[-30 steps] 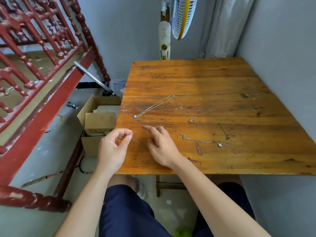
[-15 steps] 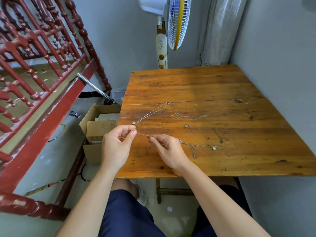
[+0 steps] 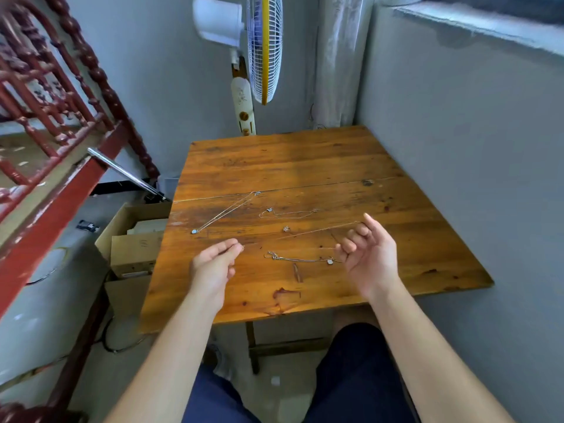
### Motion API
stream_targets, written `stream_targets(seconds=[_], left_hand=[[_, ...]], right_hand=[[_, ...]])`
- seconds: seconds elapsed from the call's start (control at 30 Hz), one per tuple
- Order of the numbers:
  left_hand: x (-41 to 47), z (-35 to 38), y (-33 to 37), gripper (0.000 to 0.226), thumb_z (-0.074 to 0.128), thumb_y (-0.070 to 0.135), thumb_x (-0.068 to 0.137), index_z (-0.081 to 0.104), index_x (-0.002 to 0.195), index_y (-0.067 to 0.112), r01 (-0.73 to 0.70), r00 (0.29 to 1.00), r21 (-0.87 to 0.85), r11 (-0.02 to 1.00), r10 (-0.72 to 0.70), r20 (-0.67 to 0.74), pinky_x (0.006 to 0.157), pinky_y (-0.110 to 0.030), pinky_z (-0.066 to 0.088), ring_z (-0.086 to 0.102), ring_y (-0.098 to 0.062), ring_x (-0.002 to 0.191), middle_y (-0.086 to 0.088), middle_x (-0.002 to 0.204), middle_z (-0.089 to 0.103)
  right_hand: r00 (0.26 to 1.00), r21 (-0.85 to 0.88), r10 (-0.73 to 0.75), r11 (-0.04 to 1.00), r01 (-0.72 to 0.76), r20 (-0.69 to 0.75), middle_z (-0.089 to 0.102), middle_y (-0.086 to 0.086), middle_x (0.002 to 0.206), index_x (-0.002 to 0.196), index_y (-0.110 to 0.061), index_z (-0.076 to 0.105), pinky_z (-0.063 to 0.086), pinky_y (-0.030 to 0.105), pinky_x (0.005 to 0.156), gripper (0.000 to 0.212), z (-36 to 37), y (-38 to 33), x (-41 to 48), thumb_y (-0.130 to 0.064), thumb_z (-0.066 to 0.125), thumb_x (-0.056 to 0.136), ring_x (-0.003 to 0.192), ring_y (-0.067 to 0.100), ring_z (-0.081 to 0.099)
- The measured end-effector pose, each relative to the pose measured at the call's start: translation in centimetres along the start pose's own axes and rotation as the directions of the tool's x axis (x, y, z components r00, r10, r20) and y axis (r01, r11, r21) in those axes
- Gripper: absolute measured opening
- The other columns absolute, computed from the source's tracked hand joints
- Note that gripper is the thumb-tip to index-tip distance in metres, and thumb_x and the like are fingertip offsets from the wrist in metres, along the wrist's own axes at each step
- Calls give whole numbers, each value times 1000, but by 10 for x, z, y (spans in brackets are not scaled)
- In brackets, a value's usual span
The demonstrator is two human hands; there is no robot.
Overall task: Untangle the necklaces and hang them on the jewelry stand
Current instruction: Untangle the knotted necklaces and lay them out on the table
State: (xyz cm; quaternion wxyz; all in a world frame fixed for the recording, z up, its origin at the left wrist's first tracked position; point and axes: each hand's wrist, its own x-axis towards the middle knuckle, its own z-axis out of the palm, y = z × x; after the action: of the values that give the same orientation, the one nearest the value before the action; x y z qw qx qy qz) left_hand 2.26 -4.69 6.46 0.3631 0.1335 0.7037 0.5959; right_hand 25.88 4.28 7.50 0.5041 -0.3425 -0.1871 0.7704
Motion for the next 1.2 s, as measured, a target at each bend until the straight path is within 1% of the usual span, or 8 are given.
stream_targets(seconds=[0.2,0.27,0.3,0.33,0.47,0.77,1.1,1.2], left_hand=[[-15,50,-26,15,71,15,88,73,103,16,-215,965,338,916,147,217,79,-22,49,65,-13,99,3,100,72],[-16,57,-32,11,70,16,89,73,99,19,-303,940,450,840,186,286,81,-23,49,65,-11,98,5,99,71],[-15,61,-35,10,70,17,89,74,97,21,-356,924,512,782,211,320,81,-24,50,64,-11,97,6,98,71],[-14,64,-38,9,70,19,88,74,95,24,-413,904,580,702,235,358,81,-25,51,63,-10,96,7,98,71],[-14,81,-41,16,67,32,90,74,104,28,-570,821,717,400,310,480,85,-29,47,51,-13,110,8,111,62],[-9,129,-34,30,63,46,90,71,114,31,-742,669,636,213,309,676,83,-28,37,45,-11,108,10,109,60],[-10,139,-47,18,65,37,91,73,102,26,-757,649,621,203,345,678,79,-26,42,48,-9,99,11,99,60],[-8,138,-41,8,65,31,92,70,95,27,-731,683,614,298,301,666,82,-26,40,49,-10,97,11,96,59]], right_hand=[[983,-354,-101,934,41,-151,31,0,58,75,-25,55,36,28,57,31,-45,-26,4,-42,54,100,51,16,35],[979,-550,-106,835,-7,-173,60,12,74,93,-26,66,51,33,71,25,-59,-28,6,-48,56,98,112,22,33],[979,-630,-113,777,-20,-171,67,9,88,99,-29,67,53,35,77,23,-65,-28,7,-49,56,98,79,4,42],[979,-697,-131,717,-17,-159,70,6,101,100,-31,66,53,38,82,22,-70,-26,7,-49,55,99,95,21,66],[967,-836,-241,545,65,-81,71,-6,99,86,-25,69,51,39,90,30,-79,-20,13,-43,52,102,92,10,64],[953,-863,-303,485,143,-13,75,4,93,82,-12,71,46,24,74,38,-88,-14,22,-38,53,102,85,13,65],[942,-876,-335,458,148,-16,71,-16,81,77,-21,70,39,9,59,36,-94,-10,26,-41,53,101,70,-9,61],[941,-882,-336,453,133,-30,71,-16,81,77,-25,70,41,18,63,36,-94,-9,26,-44,51,102,73,-2,61]])
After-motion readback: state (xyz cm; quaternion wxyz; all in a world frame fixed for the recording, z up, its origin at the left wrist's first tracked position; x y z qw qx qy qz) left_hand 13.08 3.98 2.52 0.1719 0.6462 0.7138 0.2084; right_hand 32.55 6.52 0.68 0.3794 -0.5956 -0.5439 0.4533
